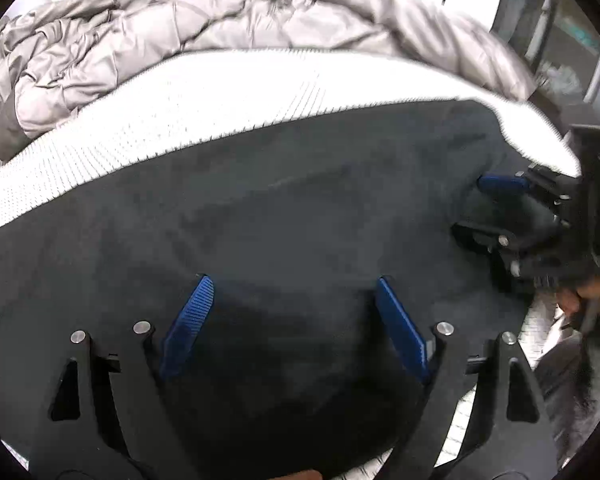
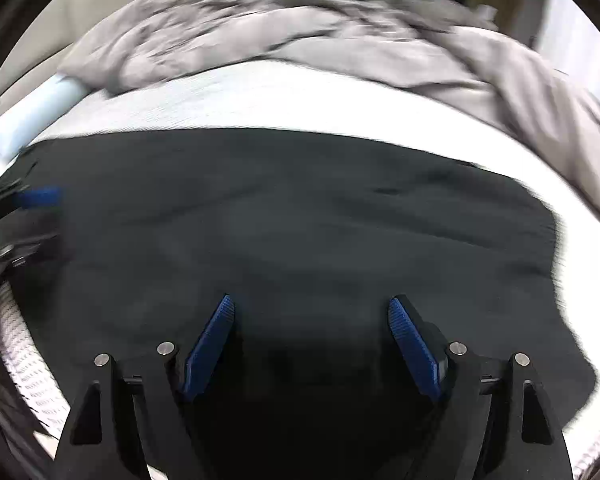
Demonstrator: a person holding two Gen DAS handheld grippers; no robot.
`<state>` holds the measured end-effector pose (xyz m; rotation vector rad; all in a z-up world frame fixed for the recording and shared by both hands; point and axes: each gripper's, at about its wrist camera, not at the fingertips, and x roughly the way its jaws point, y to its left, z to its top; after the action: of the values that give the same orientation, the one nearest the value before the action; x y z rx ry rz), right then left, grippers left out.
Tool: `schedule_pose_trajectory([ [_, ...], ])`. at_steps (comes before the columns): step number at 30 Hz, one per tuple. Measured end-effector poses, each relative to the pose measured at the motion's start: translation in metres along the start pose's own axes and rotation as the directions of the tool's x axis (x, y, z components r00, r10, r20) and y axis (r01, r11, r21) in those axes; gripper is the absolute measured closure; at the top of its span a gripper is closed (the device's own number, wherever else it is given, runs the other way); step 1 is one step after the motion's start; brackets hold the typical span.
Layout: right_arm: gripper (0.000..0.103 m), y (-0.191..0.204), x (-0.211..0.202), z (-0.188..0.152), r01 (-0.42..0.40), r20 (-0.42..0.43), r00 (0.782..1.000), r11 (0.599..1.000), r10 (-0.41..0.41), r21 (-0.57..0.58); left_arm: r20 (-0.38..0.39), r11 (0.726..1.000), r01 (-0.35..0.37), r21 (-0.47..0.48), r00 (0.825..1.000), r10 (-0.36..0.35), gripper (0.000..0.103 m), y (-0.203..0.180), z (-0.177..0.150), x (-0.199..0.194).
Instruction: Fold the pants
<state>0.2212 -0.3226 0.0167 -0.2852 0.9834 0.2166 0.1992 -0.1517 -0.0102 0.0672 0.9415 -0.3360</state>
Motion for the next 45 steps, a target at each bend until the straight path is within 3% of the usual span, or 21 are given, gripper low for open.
schedule_pose_trajectory([
  [2, 0.020, 0.015, 0.004, 0.004, 0.047, 0.015, 0.999, 0.996, -0.046, -0.070, -0.032, 0.999, -0.046, 0.025, 0.998, 0.046, 0.019, -0.001, 0.000, 0.013],
  [5, 0.019, -0.005, 0.004, 0.004, 0.021, 0.002, 1.000, 1.000, -0.021, -0.017, -0.032, 0.998, -0.044, 0.034, 0.998, 0.045, 0.016, 0.001, -0.002, 0.015],
  [8, 0.017, -0.051, 0.009, -0.003, 0.198, -0.031, 0.980, 0.975, -0.196, 0.102, -0.032, 0.997, -0.063, 0.036, 0.997, 0.065, 0.009, 0.005, -0.006, 0.014],
  [10, 0.016, -0.080, 0.003, -0.010, 0.260, -0.051, 0.966, 0.945, -0.255, 0.198, -0.032, 0.997, -0.069, 0.019, 0.997, 0.070, 0.007, 0.009, -0.010, 0.013],
  [14, 0.016, -0.077, -0.013, -0.008, 0.175, -0.008, 0.984, 0.952, -0.179, 0.250, -0.035, 0.997, -0.072, 0.013, 0.997, 0.072, 0.007, 0.011, -0.009, 0.013],
  [16, 0.016, -0.048, -0.016, 0.003, 0.060, 0.042, 0.997, 0.982, -0.069, 0.179, -0.037, 0.996, -0.088, 0.018, 0.995, 0.089, 0.007, 0.007, -0.008, 0.014],
  [20, 0.016, 0.015, 0.007, 0.030, 0.014, 0.008, 1.000, 1.000, -0.014, -0.010, -0.036, 0.993, -0.111, 0.039, 0.993, 0.113, 0.005, 0.004, -0.008, 0.016],
  [24, 0.016, 0.035, 0.033, 0.048, 0.117, -0.027, 0.992, 0.987, -0.121, -0.112, -0.031, 0.995, -0.094, 0.041, 0.995, 0.095, 0.004, 0.009, -0.013, 0.015],
  [26, 0.016, 0.015, 0.039, 0.047, 0.232, -0.031, 0.972, 0.971, -0.234, -0.056, -0.029, 0.995, -0.095, 0.042, 0.995, 0.096, 0.004, 0.011, -0.016, 0.012],
  [30, 0.016, -0.028, 0.025, 0.024, 0.284, -0.069, 0.958, 0.956, -0.280, 0.068, -0.015, 0.993, -0.112, 0.036, 0.994, 0.113, 0.006, 0.012, -0.018, 0.003],
  [32, 0.016, -0.035, 0.004, 0.009, 0.213, -0.044, 0.977, 0.972, -0.210, 0.103, 0.027, 0.994, -0.109, 0.030, 0.994, 0.108, 0.012, 0.008, -0.017, -0.010],
  [34, 0.016, -0.026, -0.014, -0.003, 0.053, -0.014, 0.999, 0.991, -0.052, 0.120, 0.083, 0.997, -0.068, 0.036, 0.994, 0.065, 0.012, -0.001, -0.017, -0.024],
  [35, 0.016, -0.017, -0.024, -0.011, -0.021, 0.011, 1.000, 0.994, 0.020, 0.105, 0.099, 0.998, -0.039, 0.052, 0.995, 0.034, 0.011, -0.009, -0.017, -0.029],
  [37, 0.016, 0.010, -0.030, -0.019, -0.067, 0.030, 0.997, 0.998, 0.066, 0.019, 0.088, 0.993, 0.020, 0.112, 0.996, -0.030, 0.011, -0.028, -0.020, -0.028],
  [40, 0.016, 0.045, -0.016, -0.035, 0.055, -0.027, 0.998, 0.983, -0.060, -0.177, -0.003, 0.976, 0.060, 0.208, 0.998, -0.061, 0.011, -0.054, -0.030, -0.008],
  [42, 0.016, 0.037, -0.027, -0.040, 0.082, -0.021, 0.996, 0.979, -0.087, -0.188, -0.001, 0.969, 0.019, 0.247, 1.000, -0.019, 0.007, -0.061, -0.036, -0.001],
  [45, 0.016, -0.009, -0.036, -0.054, 0.242, -0.037, 0.968, 0.963, -0.248, -0.122, -0.014, 0.978, 0.071, 0.196, 0.997, -0.070, 0.006, -0.047, -0.036, -0.002],
])
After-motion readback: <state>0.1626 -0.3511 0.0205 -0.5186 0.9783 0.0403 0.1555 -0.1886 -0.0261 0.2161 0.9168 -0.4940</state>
